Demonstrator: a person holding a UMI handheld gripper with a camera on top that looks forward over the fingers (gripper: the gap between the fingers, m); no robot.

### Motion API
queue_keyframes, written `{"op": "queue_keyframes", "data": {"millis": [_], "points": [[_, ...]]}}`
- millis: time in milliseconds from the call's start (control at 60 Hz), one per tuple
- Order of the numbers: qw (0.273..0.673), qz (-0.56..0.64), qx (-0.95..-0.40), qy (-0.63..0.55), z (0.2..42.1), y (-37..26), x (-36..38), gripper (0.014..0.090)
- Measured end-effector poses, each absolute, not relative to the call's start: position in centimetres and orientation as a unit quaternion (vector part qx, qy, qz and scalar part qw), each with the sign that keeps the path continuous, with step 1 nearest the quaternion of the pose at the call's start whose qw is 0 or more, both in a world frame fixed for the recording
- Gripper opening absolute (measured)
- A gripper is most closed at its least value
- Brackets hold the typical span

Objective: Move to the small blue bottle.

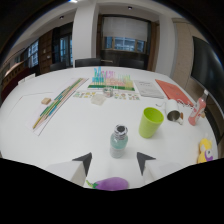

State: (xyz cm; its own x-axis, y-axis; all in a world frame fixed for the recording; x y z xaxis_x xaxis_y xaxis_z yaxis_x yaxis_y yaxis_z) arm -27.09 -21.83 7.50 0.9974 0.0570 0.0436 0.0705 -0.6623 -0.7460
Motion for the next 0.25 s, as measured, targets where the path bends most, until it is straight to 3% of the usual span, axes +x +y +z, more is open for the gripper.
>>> {"op": "queue_keyframes", "data": {"millis": [250], "points": [[0.405, -0.014, -0.914, -0.035, 7.2, -21.52, -26.93, 0.0854]]}}
